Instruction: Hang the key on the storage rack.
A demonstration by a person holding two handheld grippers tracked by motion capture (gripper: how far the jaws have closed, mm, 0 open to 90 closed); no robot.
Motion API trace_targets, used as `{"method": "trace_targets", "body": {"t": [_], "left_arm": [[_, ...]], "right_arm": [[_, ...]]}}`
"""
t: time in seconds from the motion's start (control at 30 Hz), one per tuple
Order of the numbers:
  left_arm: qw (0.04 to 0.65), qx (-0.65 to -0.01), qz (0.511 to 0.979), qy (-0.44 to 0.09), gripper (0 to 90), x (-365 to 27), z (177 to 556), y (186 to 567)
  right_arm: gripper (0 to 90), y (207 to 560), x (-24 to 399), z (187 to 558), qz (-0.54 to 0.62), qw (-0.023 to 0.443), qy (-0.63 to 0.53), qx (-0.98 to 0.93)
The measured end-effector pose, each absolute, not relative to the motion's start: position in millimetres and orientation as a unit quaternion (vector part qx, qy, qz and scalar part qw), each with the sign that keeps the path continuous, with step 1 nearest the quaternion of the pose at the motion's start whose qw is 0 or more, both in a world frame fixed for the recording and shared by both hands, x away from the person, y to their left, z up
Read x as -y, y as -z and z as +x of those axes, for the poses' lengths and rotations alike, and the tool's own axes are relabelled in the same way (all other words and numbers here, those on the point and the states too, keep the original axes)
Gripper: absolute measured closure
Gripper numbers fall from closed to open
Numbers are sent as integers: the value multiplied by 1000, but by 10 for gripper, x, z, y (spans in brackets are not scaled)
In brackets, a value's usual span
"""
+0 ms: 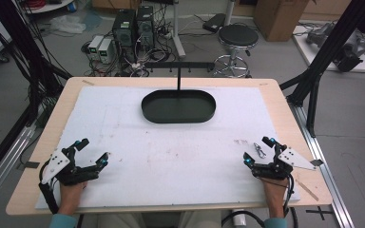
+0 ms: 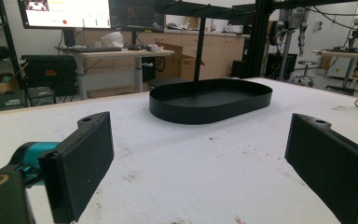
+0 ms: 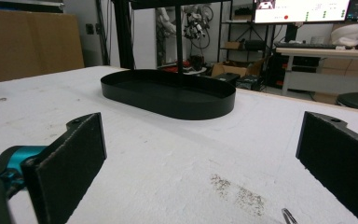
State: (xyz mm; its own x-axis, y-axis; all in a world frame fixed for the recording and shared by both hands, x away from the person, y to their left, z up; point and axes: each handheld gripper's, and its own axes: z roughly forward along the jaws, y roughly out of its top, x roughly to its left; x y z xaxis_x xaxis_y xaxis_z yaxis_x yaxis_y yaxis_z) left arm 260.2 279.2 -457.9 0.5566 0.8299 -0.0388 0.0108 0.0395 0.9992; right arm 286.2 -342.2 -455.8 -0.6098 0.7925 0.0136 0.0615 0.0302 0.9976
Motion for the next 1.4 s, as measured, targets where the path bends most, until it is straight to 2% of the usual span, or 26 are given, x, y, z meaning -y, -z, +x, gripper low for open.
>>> {"method": "trace_targets", "body": {"t": [0.23,0.73,1.17,1.4], "left_arm": [[634,-341,613,-325,81,-2789,2595,4579],[636,-339,611,-327,82,-2790,2590,4580],[637,-342,611,-324,82,-2793,2597,4579],[636,-340,612,-326,81,-2792,2595,4579]], "right_arm": [[7,4561,3421,2849,323,303,-617,-651],[7,4519,3421,2892,328,284,-615,-658],[7,3968,3615,3007,327,284,-586,-685],[8,3774,3636,3180,312,261,-523,-749]]}}
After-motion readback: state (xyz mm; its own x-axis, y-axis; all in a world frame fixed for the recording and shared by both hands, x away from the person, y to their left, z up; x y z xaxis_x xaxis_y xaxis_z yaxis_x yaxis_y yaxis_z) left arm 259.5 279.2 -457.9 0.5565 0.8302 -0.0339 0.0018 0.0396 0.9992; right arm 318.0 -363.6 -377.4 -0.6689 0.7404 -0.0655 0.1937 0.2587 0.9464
